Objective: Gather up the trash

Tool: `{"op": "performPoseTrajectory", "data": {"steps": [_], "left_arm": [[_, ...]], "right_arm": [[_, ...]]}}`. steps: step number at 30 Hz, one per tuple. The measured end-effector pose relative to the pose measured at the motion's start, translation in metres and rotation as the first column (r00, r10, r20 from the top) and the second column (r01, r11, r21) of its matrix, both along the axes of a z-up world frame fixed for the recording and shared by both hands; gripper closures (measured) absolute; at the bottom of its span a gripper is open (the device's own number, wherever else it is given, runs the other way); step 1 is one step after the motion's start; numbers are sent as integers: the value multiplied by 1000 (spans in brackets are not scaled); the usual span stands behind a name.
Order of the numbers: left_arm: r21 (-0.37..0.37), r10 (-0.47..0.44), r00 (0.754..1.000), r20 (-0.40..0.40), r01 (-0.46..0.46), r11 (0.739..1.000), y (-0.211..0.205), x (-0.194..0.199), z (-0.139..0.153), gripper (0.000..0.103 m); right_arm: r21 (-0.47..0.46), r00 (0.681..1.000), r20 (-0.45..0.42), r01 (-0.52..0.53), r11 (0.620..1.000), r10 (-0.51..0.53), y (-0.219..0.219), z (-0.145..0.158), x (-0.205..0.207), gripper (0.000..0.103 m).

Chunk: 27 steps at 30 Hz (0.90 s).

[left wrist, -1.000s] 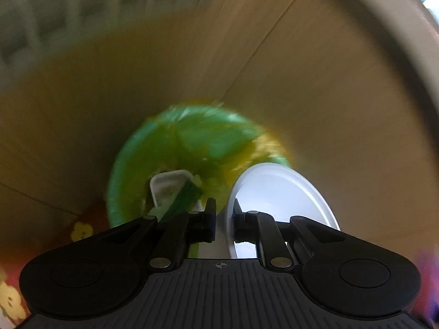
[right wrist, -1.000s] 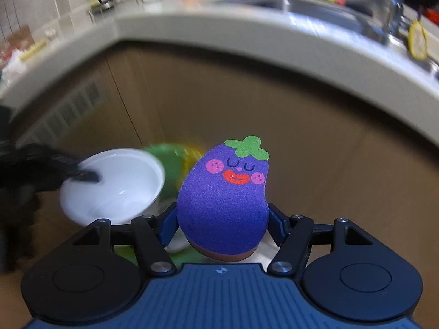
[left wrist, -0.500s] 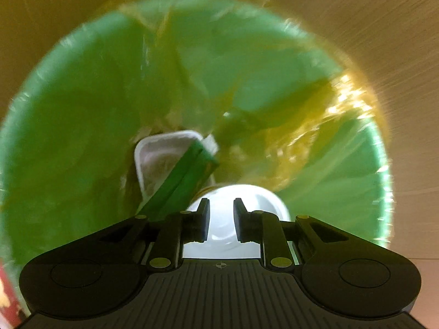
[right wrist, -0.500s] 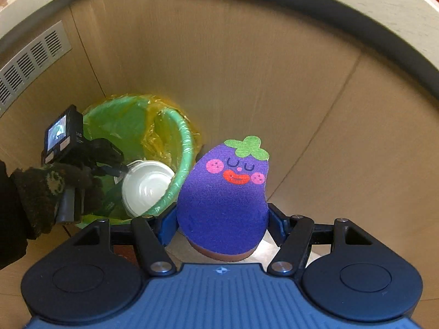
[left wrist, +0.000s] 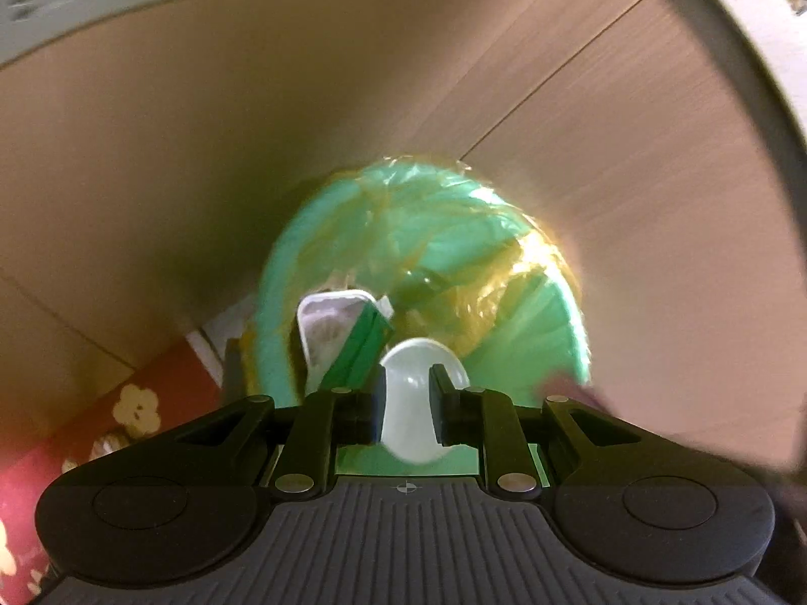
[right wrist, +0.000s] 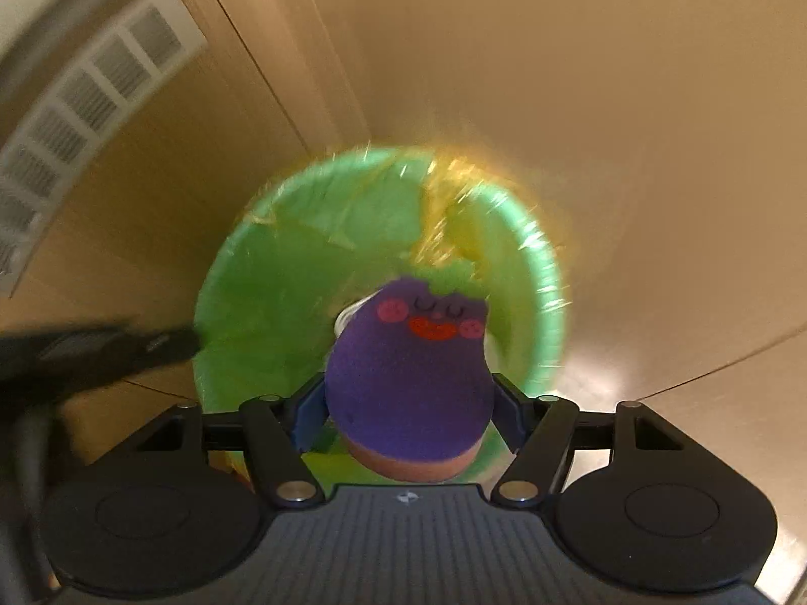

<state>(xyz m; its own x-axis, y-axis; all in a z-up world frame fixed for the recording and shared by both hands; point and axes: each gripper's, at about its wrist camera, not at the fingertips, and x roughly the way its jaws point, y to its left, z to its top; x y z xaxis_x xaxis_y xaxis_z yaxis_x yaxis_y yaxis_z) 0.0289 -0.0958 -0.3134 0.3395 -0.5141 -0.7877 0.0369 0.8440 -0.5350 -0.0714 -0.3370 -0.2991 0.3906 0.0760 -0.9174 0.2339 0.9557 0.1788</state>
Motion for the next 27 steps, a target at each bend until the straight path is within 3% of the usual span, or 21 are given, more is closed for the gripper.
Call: {"op": "performPoseTrajectory", "data": {"steps": [2,5,10,14,19,24,27], "left_arm": [[2,4,1000,5,-4,1000,12,-9,1,82],[-11,39,999,-18,-39,999,33,-17,2,82],[-35,63,998,14,-63,997,61,-24,29,82],[-45,23,994,110,-18,999,77,-30,89,82],[-35,-19,967,255,29,999,93,-38,184,82],[23,69,919,387,-84,996,134,-37,270,82],[112,137,897,420,-202,973,162,-29,298,82]], "right_arm": [[37,997,-64,50,998,-48,-3,-18,19,36],[81,985,-117,135,988,-125,-10,-23,23,36],[53,983,-21,182,982,-181,-6,26,6,36],[-2,984,30,176,984,-175,7,75,-3,36],[-63,991,124,60,996,-52,49,145,-4,36],[-93,963,250,-84,992,105,107,210,17,35],[-114,922,331,-171,979,200,147,246,39,33]]}}
